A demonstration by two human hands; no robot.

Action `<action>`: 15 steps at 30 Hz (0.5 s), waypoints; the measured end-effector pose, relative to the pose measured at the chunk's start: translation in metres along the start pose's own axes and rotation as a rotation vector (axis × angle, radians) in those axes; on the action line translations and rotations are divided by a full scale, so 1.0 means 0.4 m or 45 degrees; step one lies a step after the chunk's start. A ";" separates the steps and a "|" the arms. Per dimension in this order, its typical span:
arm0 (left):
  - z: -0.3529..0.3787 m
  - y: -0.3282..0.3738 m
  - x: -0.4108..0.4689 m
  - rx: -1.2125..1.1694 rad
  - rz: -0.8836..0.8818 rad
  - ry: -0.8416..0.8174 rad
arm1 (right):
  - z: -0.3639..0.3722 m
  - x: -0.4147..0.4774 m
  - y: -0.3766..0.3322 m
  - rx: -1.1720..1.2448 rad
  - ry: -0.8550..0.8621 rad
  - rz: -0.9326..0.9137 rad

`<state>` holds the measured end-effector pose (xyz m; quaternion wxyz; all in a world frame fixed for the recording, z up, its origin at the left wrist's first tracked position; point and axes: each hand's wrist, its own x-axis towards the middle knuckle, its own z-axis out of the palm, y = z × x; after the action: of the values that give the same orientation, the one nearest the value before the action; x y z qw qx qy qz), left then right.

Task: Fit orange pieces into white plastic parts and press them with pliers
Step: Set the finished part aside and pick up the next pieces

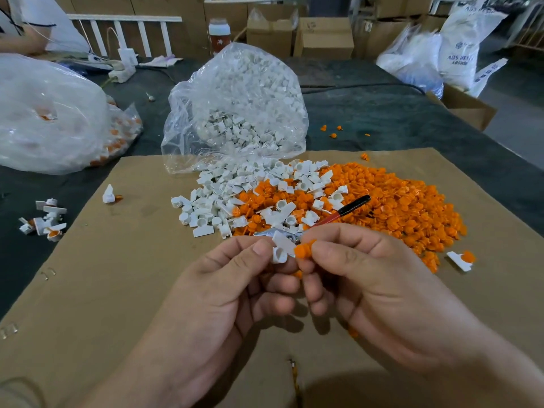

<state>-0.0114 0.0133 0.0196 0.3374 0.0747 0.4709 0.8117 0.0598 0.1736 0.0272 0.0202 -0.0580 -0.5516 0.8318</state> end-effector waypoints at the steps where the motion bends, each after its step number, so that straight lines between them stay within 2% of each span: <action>1: -0.001 -0.001 0.000 -0.003 0.004 0.003 | -0.001 0.000 -0.003 0.079 -0.046 0.040; 9: 0.003 -0.002 -0.001 0.018 0.056 -0.022 | -0.003 0.000 -0.009 0.378 -0.264 0.192; 15: -0.002 -0.006 0.002 0.007 0.055 -0.009 | 0.004 0.001 -0.010 0.340 -0.144 0.169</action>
<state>-0.0112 0.0139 0.0170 0.3211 0.0887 0.4704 0.8171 0.0589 0.1740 0.0314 -0.0584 -0.0444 -0.4313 0.8992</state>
